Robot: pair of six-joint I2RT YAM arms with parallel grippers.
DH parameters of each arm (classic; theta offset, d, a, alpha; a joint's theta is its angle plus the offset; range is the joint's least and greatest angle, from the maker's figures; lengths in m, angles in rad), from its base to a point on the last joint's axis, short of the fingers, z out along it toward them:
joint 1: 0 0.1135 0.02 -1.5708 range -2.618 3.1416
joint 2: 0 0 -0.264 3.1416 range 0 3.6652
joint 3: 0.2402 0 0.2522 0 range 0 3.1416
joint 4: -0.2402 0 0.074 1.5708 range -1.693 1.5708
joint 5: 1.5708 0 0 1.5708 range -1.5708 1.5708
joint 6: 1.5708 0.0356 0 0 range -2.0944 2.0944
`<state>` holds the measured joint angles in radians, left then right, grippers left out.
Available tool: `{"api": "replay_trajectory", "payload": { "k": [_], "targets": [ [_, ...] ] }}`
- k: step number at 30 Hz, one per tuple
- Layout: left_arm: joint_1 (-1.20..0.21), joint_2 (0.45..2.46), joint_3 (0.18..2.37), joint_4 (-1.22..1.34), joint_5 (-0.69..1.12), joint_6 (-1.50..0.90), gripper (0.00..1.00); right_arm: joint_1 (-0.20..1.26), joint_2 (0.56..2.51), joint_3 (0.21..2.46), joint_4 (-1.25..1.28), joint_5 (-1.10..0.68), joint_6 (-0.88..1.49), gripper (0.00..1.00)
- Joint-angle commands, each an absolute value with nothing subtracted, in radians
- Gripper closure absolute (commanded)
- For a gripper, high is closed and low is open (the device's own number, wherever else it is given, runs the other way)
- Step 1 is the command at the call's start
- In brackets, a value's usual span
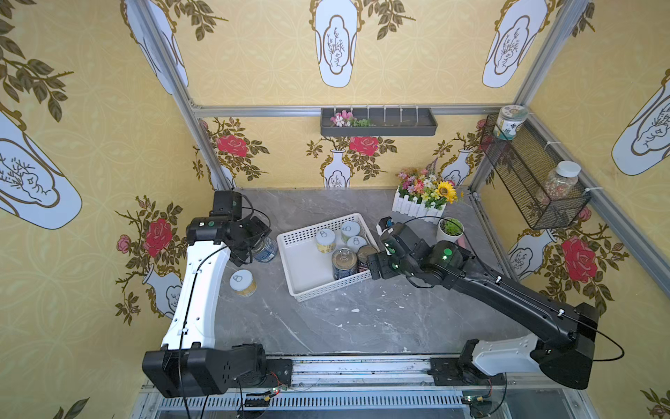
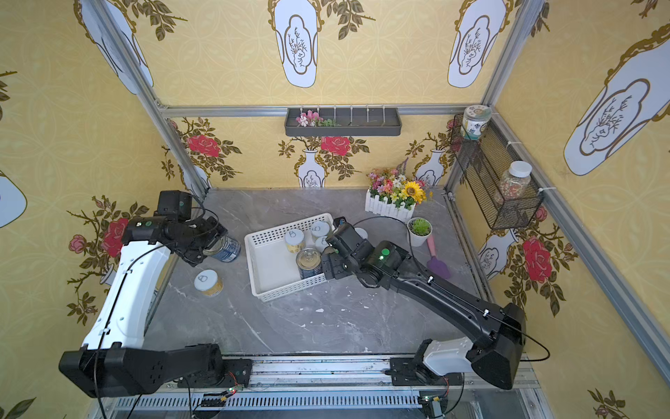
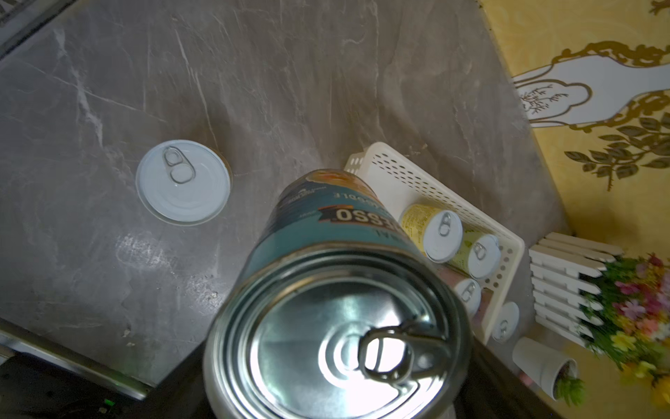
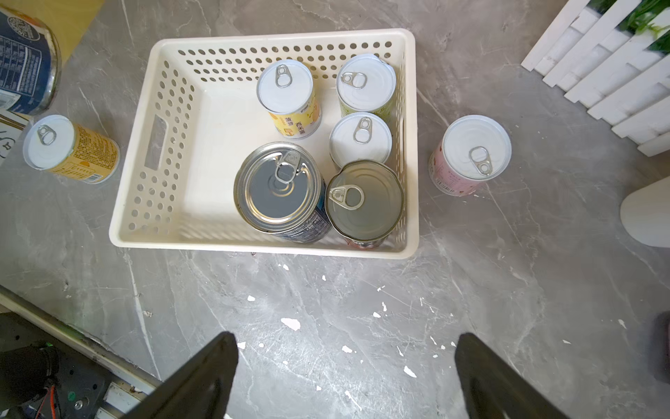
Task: Put the canned food in the basket
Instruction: Place the canned food in the basket.
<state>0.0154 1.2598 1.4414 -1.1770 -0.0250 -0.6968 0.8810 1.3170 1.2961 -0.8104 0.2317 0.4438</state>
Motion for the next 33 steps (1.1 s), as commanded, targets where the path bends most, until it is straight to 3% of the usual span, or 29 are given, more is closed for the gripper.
{"api": "replay_trajectory", "payload": {
  "k": [1,13,33],
  "targets": [
    [-0.045,1.208,1.449,-1.154,0.068,-0.778,0.59,0.875,1.299,1.289,-0.784,0.244,0.447,0.03],
    [-0.409,1.192,1.336,-1.045,0.047,-0.965,0.61,0.852,1.285,1.277,-0.78,0.238,0.451,0.03],
    [-0.487,1.314,1.175,-0.913,0.005,-0.985,0.6,0.846,1.301,1.279,-0.782,0.215,0.446,0.03]
  ]
}}
